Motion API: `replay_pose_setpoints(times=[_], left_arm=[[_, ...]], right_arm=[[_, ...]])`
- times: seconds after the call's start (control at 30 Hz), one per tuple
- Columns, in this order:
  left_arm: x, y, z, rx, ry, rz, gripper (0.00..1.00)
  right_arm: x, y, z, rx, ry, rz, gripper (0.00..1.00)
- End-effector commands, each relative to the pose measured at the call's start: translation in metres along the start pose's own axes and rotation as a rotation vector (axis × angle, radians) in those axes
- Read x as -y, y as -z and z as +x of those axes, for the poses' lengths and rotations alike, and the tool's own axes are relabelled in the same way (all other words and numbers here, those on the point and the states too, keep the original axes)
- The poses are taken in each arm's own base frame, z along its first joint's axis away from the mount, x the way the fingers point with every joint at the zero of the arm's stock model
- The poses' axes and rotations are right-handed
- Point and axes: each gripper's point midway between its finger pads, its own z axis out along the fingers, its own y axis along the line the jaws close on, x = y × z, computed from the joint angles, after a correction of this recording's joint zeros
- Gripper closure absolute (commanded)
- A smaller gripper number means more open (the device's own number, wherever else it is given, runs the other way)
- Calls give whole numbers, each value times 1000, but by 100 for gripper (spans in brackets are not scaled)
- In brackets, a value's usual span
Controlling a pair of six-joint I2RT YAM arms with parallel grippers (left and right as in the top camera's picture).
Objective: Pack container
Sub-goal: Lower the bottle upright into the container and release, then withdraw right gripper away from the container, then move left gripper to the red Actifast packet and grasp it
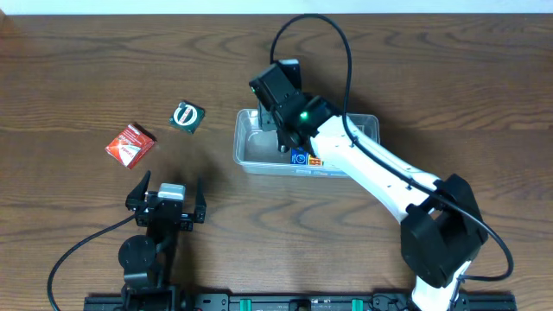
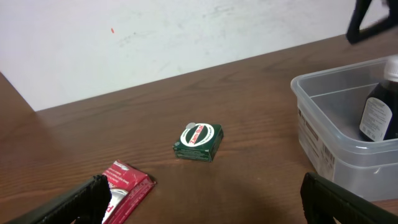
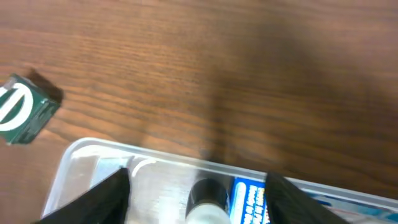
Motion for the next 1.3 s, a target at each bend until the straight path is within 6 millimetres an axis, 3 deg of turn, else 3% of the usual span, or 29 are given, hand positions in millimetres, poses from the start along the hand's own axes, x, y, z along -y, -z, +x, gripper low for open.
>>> replay_pose_setpoints(times=[0.0,0.13,0.33,0.57,0.7,0.93,1.13,1.27], left_arm=[[5,-1,16,-47,-5,19,2],[5,-1,16,-47,-5,19,2],[5,-1,16,-47,-5,19,2],[5,-1,16,-47,-5,19,2],[5,-1,16,-46,-5,19,2],[3,-1,9,-17,-9,12,2],[12,-1,3,7,13,68,2],[6,10,-28,10,146,67,2]], right_arm=[[3,52,-42,108,-10,-12,23],[47,90,-72,174,-84,34,1],[153,117,-96,196,-242,182,1],[278,119,-79,110,-423,405,1],[324,126,-59,49,-499,490,1],[363,140,-26,-63,-570,581,1],[370,142,-24,-65,-584,590,1],[370,142,-24,-65,-584,590,1]])
